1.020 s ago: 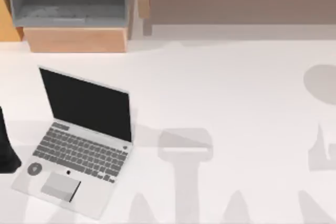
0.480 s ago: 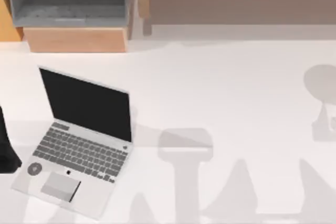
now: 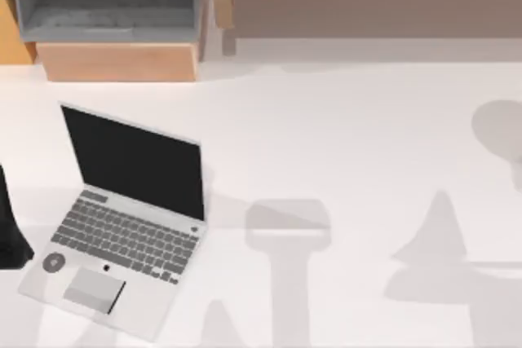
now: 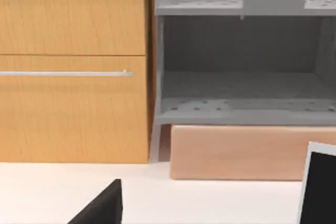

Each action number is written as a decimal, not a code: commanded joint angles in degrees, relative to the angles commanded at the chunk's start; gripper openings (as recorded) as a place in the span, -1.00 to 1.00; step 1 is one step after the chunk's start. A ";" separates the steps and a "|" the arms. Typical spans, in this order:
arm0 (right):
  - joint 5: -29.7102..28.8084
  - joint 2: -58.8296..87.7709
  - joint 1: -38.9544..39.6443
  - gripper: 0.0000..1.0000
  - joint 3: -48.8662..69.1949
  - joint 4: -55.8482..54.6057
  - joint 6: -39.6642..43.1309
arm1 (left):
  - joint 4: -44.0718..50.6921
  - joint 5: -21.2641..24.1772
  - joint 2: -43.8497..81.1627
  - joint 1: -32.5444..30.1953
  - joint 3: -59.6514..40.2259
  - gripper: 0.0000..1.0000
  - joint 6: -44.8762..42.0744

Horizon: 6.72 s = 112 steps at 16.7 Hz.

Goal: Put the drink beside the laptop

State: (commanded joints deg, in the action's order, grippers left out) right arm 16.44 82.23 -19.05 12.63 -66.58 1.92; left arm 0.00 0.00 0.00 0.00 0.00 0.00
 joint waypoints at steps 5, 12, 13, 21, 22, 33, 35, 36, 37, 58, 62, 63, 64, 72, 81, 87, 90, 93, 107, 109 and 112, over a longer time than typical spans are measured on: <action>4.62 19.98 -3.80 1.00 2.59 -15.38 0.34 | 0.00 0.00 0.00 0.00 0.00 1.00 0.00; 6.62 30.44 -6.30 1.00 4.01 -23.61 0.33 | 0.00 0.00 0.00 0.00 0.00 1.00 0.00; 6.62 30.44 -6.30 1.00 4.01 -23.61 0.33 | 0.00 0.00 0.00 0.00 0.00 1.00 0.00; 4.45 33.32 -4.20 1.00 9.90 -20.63 0.12 | 0.00 0.00 0.00 0.00 0.00 1.00 0.00; 3.71 34.40 -3.46 1.00 12.20 -19.47 0.04 | 0.00 0.00 0.00 0.00 0.00 1.00 0.00; 0.47 38.64 -0.24 0.70 21.64 -14.31 -0.27 | 0.00 0.00 0.00 0.00 0.00 1.00 0.00; 0.47 38.64 -0.24 0.40 21.64 -14.31 -0.27 | 0.00 0.00 0.00 0.00 0.00 1.00 0.00; 0.47 38.64 -0.24 0.25 21.64 -14.31 -0.27 | 0.00 0.00 0.00 0.00 0.00 1.00 0.00; 0.47 38.64 -0.24 0.10 21.64 -14.31 -0.27 | 0.00 0.00 0.00 0.00 0.00 1.00 0.00; 0.51 36.17 -0.32 -1.00 21.41 -11.88 -0.39 | 0.00 0.00 0.00 0.00 0.00 1.00 0.00; 0.54 36.03 -0.33 -1.00 21.51 -11.76 -0.46 | 0.00 0.00 0.00 0.00 0.00 1.00 0.00; 0.54 36.03 -0.33 -1.00 21.51 -11.76 -0.46 | 0.00 0.00 0.00 0.00 0.00 1.00 0.00; -0.01 35.63 0.13 -1.00 21.90 -12.00 -0.63 | 0.00 0.00 0.00 0.00 0.00 1.00 0.00; -24.47 30.39 21.27 -1.00 28.64 -10.15 -7.45 | 0.00 0.00 0.00 0.00 0.00 1.00 0.00; -67.46 28.74 60.79 -1.00 35.98 2.08 -18.31 | 0.00 0.00 0.00 0.00 0.00 1.00 0.00; -84.92 28.91 80.70 -1.00 37.82 13.05 -22.19 | 0.00 0.00 0.00 0.00 0.00 1.00 0.00; -89.06 29.30 86.93 -1.00 37.68 18.01 -22.81 | 0.00 0.00 0.00 0.00 0.00 1.00 0.00; -90.86 29.81 90.78 -1.00 37.00 21.95 -22.88 | 0.00 0.00 0.00 0.00 0.00 1.00 0.00; -91.31 30.15 92.19 -1.00 36.54 23.42 -22.69 | 0.00 0.00 0.00 0.00 0.00 1.00 0.00; -91.26 30.14 92.16 -1.00 36.73 22.52 -22.67 | 0.00 0.00 0.00 0.00 0.00 1.00 0.00; -91.06 30.42 92.23 -1.00 36.93 20.88 -22.73 | 0.00 0.00 0.00 0.00 0.00 1.00 0.00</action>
State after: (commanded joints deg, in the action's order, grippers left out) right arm -74.62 112.65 73.18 49.56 -45.70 -20.81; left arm 0.00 0.00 0.00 0.00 0.00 0.00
